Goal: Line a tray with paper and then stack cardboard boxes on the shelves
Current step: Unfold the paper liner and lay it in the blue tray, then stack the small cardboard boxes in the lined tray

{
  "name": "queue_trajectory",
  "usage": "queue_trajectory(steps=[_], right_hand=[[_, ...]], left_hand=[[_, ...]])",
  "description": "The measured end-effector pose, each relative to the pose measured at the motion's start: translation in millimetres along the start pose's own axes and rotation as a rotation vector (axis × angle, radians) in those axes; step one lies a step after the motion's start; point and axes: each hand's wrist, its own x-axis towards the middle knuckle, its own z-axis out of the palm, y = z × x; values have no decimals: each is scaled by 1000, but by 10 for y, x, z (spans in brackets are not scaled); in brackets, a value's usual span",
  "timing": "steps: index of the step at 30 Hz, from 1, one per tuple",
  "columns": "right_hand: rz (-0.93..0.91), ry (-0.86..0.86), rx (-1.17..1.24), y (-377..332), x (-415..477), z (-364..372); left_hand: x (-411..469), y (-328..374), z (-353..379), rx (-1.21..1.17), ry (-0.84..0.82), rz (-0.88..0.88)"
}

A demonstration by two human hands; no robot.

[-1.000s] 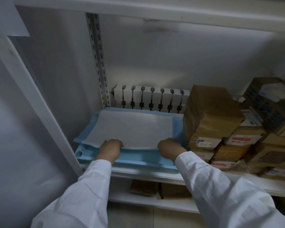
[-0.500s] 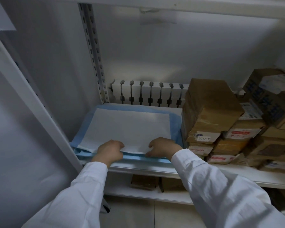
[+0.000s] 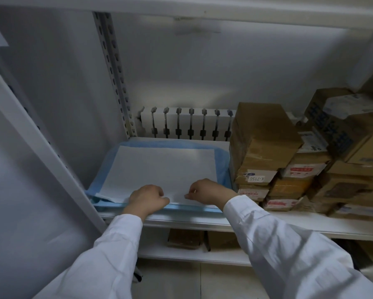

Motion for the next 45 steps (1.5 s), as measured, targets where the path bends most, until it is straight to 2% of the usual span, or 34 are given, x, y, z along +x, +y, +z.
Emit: queue_trajectory(steps=[4,7,11,16,20,24,25,27,30,34,38,45], right_hand=[[-49,150,-60,-86,-134,-198],[-138,374,-79,-185,-303,-404],[-270,697,-134,-275,-512,-688],[-390,912,-156,-210,-688,-937],[-364,1065,-165,-162,-816,-1073],[-185,1287,-110,-4,-1008,-1242],[-95,1273,-88,67,-1054,-1302],[124,1127,11,259,-1104,-1431],[293,871,366,515,-1125,-1569],[255,702,746,676,-1145,-1617],[180,690,806,709,-1161,-1621],[50,618,943,686,-1160,-1734]], left_hand=[[42,296,-136,-172,48,37],[36,555,-289,-350,73,95],[-14,889,-449,-504,190,126],[-85,1241,-622,-758,283,186],[-148,1578,-812,-1256,126,14],[-164,1744,-833,-1438,-63,5],[-167,1782,-831,-1449,-91,8],[-171,1866,-823,-1448,-132,7],[-144,1958,-789,-1446,-176,9],[-92,2034,-721,-1475,-222,-10],[-119,2124,-712,-1503,-203,23],[-167,2063,-752,-1741,-72,-8]])
